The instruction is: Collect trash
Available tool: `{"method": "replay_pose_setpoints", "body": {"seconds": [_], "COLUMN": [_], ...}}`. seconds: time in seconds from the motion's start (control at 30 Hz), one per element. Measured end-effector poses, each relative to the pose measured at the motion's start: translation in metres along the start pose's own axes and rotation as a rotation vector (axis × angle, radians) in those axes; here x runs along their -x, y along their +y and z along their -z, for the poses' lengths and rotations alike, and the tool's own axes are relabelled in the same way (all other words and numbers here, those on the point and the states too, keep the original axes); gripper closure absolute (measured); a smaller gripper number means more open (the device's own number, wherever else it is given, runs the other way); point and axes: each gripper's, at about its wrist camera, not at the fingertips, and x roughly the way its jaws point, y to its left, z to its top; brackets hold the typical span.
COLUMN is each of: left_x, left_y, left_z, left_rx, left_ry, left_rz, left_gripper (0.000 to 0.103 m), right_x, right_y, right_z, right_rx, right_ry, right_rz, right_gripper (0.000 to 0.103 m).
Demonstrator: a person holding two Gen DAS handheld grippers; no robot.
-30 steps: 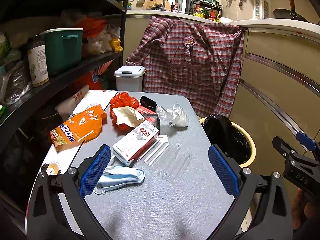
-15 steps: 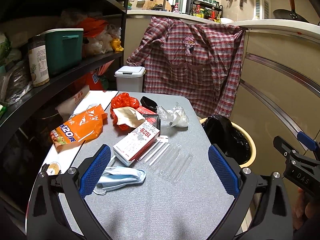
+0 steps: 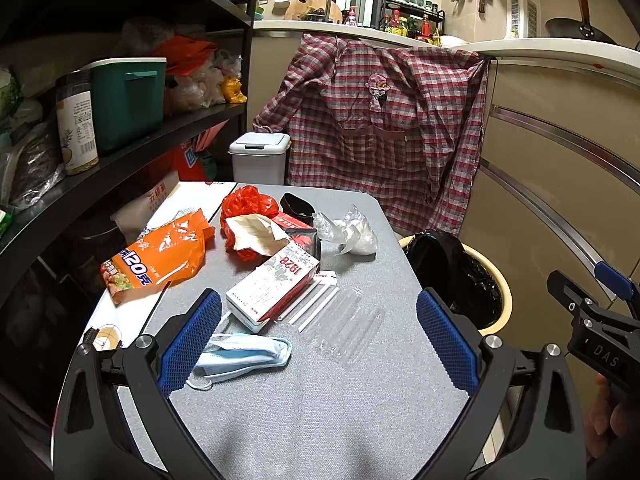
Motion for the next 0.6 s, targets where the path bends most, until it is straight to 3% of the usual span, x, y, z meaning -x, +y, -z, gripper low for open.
{"method": "replay_pose_setpoints", "body": {"seconds": [0.6], "left_x": [0.0002], "left_y": [-0.0004], "left_z": [0.0002], "left_rx": [0.001], "left_ry": [0.0], "left_rz": [0.0], "left_gripper": [0.008], "right_x": [0.0009], "right_y": [0.0012], "right_z": [-0.0002], "right_rx": [0.006], "right_ry": [-0.004], "right_rz": [0.0], "right_gripper": [0.014]}}
